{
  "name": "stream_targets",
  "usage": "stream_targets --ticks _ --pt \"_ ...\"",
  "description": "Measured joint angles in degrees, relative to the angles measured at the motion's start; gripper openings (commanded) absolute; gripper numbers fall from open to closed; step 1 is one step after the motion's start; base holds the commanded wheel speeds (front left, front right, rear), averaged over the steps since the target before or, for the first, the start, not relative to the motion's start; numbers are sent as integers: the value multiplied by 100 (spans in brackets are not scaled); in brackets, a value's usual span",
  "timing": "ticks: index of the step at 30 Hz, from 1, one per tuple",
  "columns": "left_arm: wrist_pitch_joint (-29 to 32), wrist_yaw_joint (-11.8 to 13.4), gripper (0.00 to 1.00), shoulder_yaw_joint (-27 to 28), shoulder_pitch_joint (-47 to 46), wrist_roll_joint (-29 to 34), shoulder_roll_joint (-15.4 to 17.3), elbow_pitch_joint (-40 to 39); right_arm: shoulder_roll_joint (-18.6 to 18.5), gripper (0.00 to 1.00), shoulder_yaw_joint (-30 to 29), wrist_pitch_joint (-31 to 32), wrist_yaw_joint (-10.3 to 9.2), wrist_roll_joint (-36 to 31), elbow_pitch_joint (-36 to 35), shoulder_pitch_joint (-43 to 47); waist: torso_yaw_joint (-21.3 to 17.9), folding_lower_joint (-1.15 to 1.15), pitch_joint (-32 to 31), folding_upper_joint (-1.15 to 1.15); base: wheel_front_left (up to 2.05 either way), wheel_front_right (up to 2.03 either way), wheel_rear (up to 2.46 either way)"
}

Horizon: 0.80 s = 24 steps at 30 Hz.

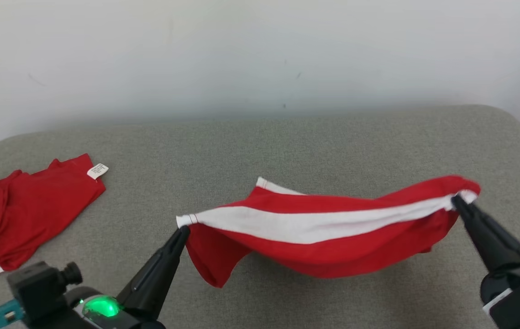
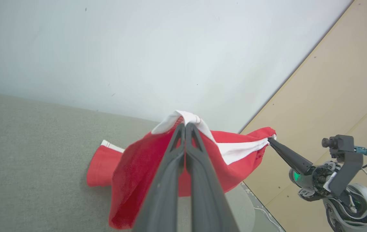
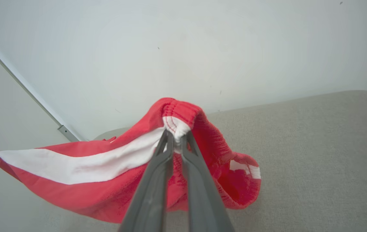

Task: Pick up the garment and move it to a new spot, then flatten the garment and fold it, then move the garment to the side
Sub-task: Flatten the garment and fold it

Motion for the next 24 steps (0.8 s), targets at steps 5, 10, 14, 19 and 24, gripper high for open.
stream_targets --ticks 5,10,14,19,24 --pt "-52 -37 0 -56 -141 -312 -116 -698 65 0 -230 -157 59 346 -727 -326 -18 0 127 0 0 0 0" --pt "101 -51 0 -261 -754 -573 -199 -895 -138 0 47 127 82 318 -530 -799 -30 0 349 0 0 0 0" --pt "222 168 0 -115 -1629 -347 -260 -37 -318 0 588 505 114 258 483 -1692 -48 1 608 1 0 0 0" --pt "200 558 0 292 -3382 192 -357 1577 -12 0 1167 699 -64 23 2148 -3880 -91 2 981 1 0 0 0" --pt "-297 650 0 509 -5657 726 -407 2532 165 0 892 339 -155 -308 3080 -6094 -133 2 1375 1 0 0 0"
